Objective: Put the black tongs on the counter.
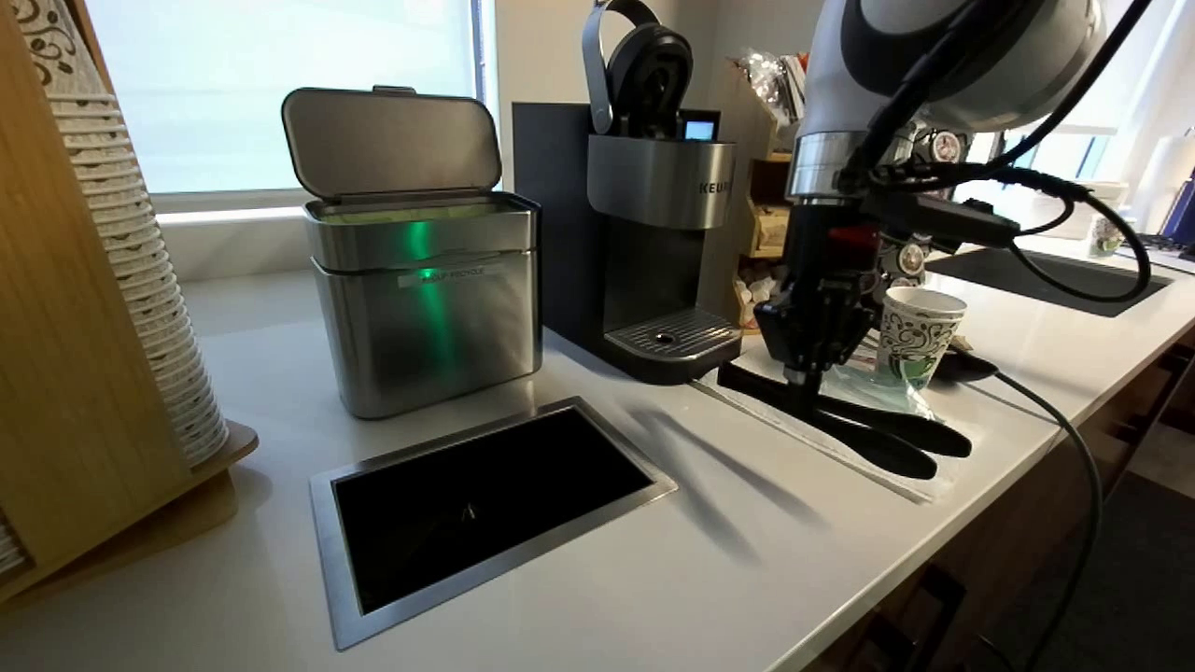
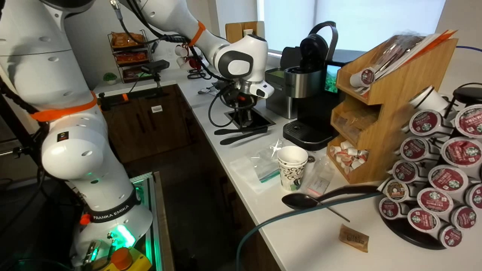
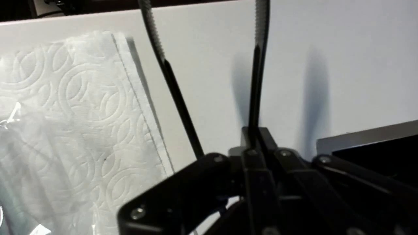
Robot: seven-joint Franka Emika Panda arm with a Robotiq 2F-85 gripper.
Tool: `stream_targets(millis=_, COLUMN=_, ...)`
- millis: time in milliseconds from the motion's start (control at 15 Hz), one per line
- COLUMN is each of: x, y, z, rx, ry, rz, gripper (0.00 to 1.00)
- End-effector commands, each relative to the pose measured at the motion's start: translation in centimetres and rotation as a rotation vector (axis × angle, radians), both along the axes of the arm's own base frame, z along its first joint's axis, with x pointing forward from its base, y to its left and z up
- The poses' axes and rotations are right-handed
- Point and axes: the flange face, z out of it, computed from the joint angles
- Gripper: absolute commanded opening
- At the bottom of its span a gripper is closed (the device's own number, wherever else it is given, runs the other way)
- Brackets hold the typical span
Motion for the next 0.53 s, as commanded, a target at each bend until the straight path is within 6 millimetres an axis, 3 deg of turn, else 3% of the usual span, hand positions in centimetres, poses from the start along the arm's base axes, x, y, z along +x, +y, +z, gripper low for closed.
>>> stream_targets(millis=0, x=1.7, y=0.3, z=-0.5, rx=-0.045, ry=-0.046, rz=-0.064, gripper=0.01)
stream_targets(millis=467, x=3.9, y=1.0, z=-1.2, rx=-0.036, ry=-0.145, rz=-0.108, gripper=0.01)
